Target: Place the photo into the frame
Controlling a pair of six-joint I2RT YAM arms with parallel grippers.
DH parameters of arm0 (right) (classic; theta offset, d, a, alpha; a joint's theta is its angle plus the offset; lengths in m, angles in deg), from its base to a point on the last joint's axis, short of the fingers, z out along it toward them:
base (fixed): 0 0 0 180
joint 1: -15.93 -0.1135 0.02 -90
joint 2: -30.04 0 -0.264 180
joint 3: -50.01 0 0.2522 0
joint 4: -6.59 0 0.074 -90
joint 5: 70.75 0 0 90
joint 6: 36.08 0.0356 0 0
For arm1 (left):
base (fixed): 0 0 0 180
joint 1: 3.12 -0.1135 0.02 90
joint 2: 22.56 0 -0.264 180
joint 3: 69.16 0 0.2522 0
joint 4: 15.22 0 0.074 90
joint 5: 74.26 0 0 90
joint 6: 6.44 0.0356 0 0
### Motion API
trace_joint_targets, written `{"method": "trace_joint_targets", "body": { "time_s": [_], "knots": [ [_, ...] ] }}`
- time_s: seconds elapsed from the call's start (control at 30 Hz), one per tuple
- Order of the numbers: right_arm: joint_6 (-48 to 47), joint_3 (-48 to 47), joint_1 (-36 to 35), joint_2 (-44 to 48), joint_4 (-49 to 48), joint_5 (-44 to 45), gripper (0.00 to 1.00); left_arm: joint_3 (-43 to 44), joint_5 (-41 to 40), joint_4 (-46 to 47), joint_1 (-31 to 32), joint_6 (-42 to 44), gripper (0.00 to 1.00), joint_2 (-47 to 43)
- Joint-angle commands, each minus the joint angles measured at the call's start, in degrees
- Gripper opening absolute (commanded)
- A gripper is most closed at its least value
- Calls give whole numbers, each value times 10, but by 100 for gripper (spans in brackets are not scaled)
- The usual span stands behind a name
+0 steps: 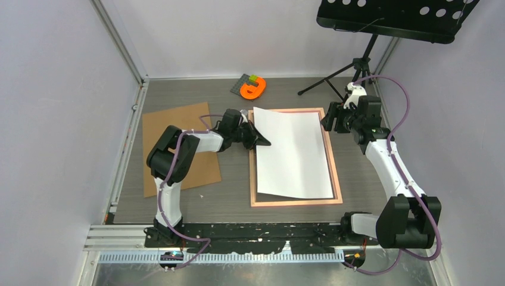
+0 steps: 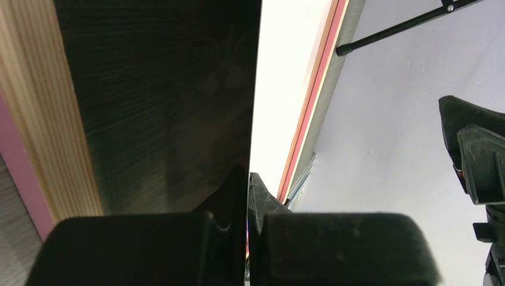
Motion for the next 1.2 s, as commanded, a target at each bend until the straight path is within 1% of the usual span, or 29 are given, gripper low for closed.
{"method": "trace_joint_targets", "body": {
  "time_s": [0.0,0.4,0.77,1.0,1.17],
  "knots": [
    [4,2,3,22,-25,-6,71,-2,-15,35,1,-12,0,11],
    [5,2,4,23,-24,-6,71,-3,-22,61,-1,-29,0,22],
    [6,4,5,19,-27,-7,71,-16,-26,81,-33,-43,0,2],
    [5,5,5,20,-27,-5,71,-9,-22,90,-17,-58,0,17],
    [4,6,5,22,-27,-4,71,-24,-29,129,-7,-88,0,24]
  ]
}}
